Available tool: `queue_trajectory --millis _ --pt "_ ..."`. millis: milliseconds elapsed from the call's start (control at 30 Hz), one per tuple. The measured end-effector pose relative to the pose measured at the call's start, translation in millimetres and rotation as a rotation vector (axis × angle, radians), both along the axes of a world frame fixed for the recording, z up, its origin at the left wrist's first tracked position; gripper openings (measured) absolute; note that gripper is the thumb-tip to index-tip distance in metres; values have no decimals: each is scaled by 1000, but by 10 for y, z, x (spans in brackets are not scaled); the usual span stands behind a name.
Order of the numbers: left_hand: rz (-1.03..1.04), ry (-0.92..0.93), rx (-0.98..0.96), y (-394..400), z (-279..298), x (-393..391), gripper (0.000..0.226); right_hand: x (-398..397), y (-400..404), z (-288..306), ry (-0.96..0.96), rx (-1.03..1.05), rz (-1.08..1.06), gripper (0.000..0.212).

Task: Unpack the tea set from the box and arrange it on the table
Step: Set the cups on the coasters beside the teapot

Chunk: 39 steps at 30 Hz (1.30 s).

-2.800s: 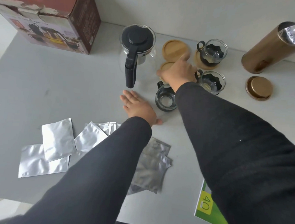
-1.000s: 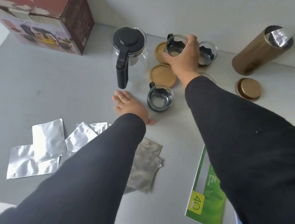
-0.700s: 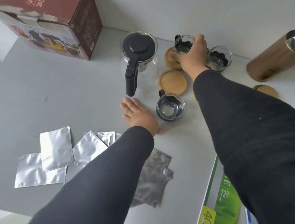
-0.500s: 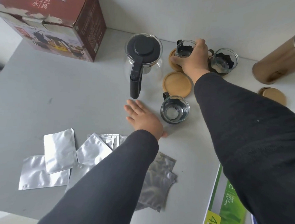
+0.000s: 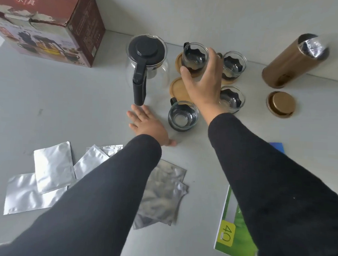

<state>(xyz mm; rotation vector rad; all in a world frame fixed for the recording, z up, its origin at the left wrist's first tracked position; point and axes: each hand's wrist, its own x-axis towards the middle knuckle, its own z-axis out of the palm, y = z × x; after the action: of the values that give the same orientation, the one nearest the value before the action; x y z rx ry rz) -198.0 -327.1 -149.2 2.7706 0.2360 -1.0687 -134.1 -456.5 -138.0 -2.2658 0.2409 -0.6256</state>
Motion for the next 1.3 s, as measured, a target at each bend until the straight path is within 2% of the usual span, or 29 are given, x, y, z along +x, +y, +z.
queue_trajectory --millis 233,500,767,967,1300 --pt "7 -63 -27 36 25 -73 142 -764 187 -210 77 -99 132 81" --pt "-11 -110 -67 86 1 -130 142 -997 149 -405 186 -152 165 85" --pt "-2 -88 -67 77 -11 -104 140 -750 35 -159 86 -98 105 82" --pt "1 -53 -37 51 -6 -69 142 -395 -109 -113 190 0 101 89" --pt "-7 -18 -17 31 -9 -33 142 -188 -46 -192 307 -23 138 88"
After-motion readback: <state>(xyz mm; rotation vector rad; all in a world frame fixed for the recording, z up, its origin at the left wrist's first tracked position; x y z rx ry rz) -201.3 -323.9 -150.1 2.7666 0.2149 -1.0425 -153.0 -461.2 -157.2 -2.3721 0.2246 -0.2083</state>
